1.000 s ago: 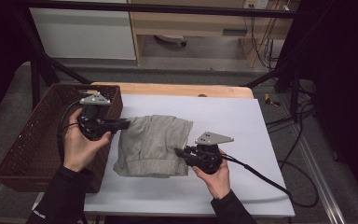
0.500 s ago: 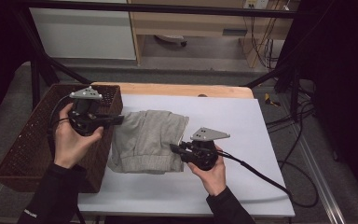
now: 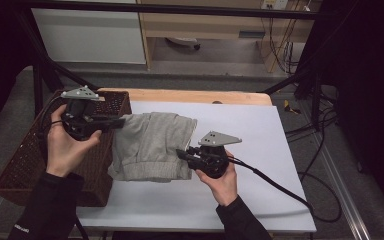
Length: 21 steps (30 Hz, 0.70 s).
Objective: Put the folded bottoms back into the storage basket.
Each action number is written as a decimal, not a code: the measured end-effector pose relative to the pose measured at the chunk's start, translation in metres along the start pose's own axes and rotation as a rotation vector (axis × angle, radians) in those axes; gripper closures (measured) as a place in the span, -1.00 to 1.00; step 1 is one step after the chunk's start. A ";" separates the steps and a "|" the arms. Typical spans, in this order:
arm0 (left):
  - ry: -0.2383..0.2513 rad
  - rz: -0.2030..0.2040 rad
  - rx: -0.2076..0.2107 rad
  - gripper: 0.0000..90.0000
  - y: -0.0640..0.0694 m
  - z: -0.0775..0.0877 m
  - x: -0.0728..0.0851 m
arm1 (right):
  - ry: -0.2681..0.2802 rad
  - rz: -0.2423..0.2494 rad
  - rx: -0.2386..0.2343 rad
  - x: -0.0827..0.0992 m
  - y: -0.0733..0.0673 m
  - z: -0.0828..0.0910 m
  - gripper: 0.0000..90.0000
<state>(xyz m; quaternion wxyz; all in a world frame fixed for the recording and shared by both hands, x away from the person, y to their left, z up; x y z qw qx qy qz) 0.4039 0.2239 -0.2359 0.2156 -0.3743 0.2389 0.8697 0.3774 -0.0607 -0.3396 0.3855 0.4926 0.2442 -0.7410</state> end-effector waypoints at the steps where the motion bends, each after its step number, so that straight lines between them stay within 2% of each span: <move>1: 0.003 -0.002 -0.001 0.86 0.000 0.001 -0.001 | 0.001 0.004 0.001 -0.001 0.000 0.000 0.67; 21: 0.022 -0.021 -0.034 0.86 -0.005 0.025 -0.015 | 0.029 0.024 0.001 -0.027 -0.006 -0.006 0.67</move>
Point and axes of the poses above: each handheld gripper's, and its own axes: z roughly backward along the jaws, x roughly out of its underside, y roughly to its right, the point moved 3 cm from there along -z, roughly forward along the jaws, and after that the axes turned 11 degrees about z, right-handed, at the moved point
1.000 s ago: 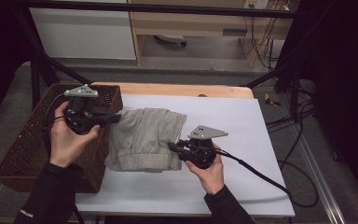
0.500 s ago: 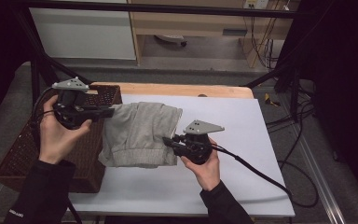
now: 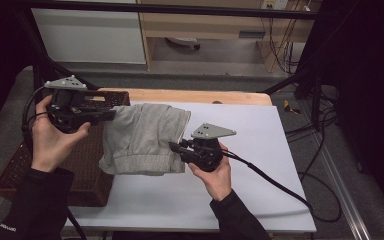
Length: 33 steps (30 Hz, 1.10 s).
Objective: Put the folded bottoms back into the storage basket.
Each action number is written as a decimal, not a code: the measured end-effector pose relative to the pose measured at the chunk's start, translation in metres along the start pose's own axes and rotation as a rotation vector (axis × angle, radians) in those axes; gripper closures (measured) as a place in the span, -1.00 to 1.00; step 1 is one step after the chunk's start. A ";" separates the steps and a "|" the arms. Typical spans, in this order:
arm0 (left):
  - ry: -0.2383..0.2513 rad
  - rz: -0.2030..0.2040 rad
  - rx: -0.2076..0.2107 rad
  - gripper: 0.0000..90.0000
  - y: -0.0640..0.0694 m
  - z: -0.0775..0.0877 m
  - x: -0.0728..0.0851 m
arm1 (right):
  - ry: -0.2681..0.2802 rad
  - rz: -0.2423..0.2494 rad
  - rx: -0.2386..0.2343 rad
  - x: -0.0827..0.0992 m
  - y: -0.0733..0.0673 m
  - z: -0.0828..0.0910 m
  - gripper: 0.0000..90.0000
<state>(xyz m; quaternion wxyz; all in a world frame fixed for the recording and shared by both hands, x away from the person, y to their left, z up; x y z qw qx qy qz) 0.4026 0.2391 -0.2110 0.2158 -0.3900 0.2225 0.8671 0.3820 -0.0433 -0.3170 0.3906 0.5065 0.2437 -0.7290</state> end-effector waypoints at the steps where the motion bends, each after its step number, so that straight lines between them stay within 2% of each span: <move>1: 0.002 -0.005 -0.006 0.86 -0.001 0.002 0.000 | 0.002 0.000 -0.001 -0.001 0.000 -0.001 0.67; 8: 0.009 -0.001 -0.013 0.86 -0.008 0.010 -0.002 | 0.008 0.010 -0.003 -0.009 -0.005 -0.008 0.67; 15: 0.016 0.005 -0.039 0.86 -0.018 0.020 -0.002 | 0.012 0.021 -0.009 -0.017 -0.010 -0.016 0.67; 33: 0.036 0.050 -0.063 0.86 -0.046 0.042 -0.001 | 0.021 0.035 -0.016 -0.039 -0.023 -0.040 0.67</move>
Point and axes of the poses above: each handheld gripper's, and its own axes: z roughly backward along the jaws, x roughly out of its underside, y roughly to its right, the point moved 3 cm from there along -z, roughly forward along the jaws, and after that the axes turned 11 degrees about z, right-handed, at the moved point
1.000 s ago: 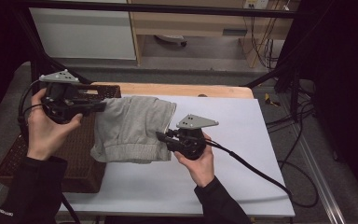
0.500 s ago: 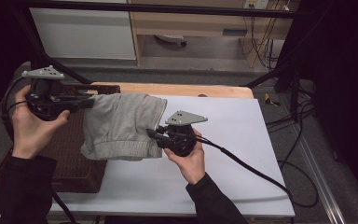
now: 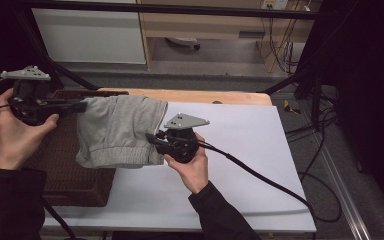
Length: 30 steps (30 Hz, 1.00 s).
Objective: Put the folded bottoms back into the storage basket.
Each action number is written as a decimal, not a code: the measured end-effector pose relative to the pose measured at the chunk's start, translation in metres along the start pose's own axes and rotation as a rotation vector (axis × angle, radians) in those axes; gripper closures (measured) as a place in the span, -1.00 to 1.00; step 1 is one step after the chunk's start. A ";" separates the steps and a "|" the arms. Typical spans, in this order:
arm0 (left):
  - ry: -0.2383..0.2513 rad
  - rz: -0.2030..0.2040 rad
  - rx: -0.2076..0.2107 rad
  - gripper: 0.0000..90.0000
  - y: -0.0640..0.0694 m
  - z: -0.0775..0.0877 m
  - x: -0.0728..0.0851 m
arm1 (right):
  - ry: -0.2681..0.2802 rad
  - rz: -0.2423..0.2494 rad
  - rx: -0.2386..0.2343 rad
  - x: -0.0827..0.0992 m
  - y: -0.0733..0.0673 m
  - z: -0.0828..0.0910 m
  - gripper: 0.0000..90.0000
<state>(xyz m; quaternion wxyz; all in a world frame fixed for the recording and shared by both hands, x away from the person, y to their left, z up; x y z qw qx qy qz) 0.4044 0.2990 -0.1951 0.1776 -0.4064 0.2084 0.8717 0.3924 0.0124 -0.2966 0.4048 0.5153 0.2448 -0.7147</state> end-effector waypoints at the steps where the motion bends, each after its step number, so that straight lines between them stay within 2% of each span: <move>1: 0.000 0.001 -0.002 0.86 -0.001 0.000 0.000 | -0.001 0.001 -0.001 -0.001 -0.001 -0.002 0.67; 7: 0.005 0.015 -0.007 0.86 -0.011 0.005 0.000 | -0.001 0.006 -0.007 -0.006 -0.004 -0.009 0.67; 27: 0.015 0.042 -0.072 0.86 -0.041 0.023 0.003 | 0.008 0.007 -0.037 -0.019 -0.018 -0.041 0.67; 30: 0.021 0.050 -0.072 0.86 -0.046 0.026 0.003 | 0.007 0.014 -0.038 -0.022 -0.021 -0.046 0.67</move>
Point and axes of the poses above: each handheld gripper's, and its own axes: z roughly backward along the jaws, x roughly out of its underside, y roughly to its right, the point moved 3 cm from there along -z, roughly forward along the jaws, and after that the axes turned 11 degrees about z, right-handed, at the moved point
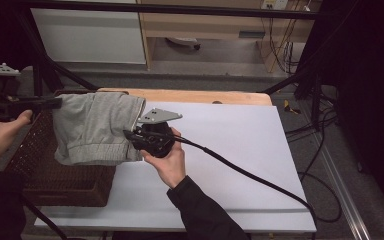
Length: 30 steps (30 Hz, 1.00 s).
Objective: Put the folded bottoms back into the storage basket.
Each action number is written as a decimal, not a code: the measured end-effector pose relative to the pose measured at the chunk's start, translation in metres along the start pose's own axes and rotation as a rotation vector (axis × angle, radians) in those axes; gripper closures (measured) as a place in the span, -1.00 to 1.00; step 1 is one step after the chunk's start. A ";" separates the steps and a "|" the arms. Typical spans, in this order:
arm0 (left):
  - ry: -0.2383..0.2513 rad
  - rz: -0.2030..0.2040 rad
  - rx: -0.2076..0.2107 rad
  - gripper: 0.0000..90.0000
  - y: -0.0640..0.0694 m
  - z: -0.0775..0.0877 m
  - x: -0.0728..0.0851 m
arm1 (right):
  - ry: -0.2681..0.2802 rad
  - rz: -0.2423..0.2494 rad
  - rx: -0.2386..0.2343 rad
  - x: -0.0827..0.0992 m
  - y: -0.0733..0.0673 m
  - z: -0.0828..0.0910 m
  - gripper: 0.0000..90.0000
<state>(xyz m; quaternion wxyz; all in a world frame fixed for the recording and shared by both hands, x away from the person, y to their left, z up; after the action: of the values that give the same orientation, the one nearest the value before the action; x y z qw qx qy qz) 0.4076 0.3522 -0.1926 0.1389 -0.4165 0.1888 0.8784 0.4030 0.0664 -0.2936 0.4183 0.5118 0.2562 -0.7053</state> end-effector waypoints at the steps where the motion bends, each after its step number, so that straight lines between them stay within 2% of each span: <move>1: 0.000 0.000 -0.004 0.86 -0.002 0.001 0.000 | 0.000 0.001 -0.002 -0.001 -0.001 -0.001 0.67; 9: 0.003 0.010 -0.025 0.86 -0.016 0.007 0.001 | -0.001 0.002 -0.008 -0.005 -0.005 -0.015 0.67; 16: 0.006 0.028 -0.048 0.86 -0.033 0.011 0.002 | -0.006 0.025 -0.014 -0.013 -0.015 -0.029 0.67; 30: 0.017 0.087 -0.077 0.86 -0.064 0.018 0.008 | -0.012 0.049 -0.025 -0.024 -0.033 -0.059 0.67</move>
<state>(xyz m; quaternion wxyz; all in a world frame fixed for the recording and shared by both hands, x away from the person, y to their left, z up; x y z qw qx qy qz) 0.4167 0.4181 -0.2023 0.0831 -0.4205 0.1741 0.8865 0.4074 0.1377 -0.2939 0.4433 0.5085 0.2498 -0.6946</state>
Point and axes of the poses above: each handheld gripper's, and its own axes: z roughly backward along the jaws, x roughly out of its underside, y roughly to its right, the point moved 3 cm from there along -z, roughly forward along the jaws, and after that the axes turned 11 degrees about z, right-handed, at the moved point
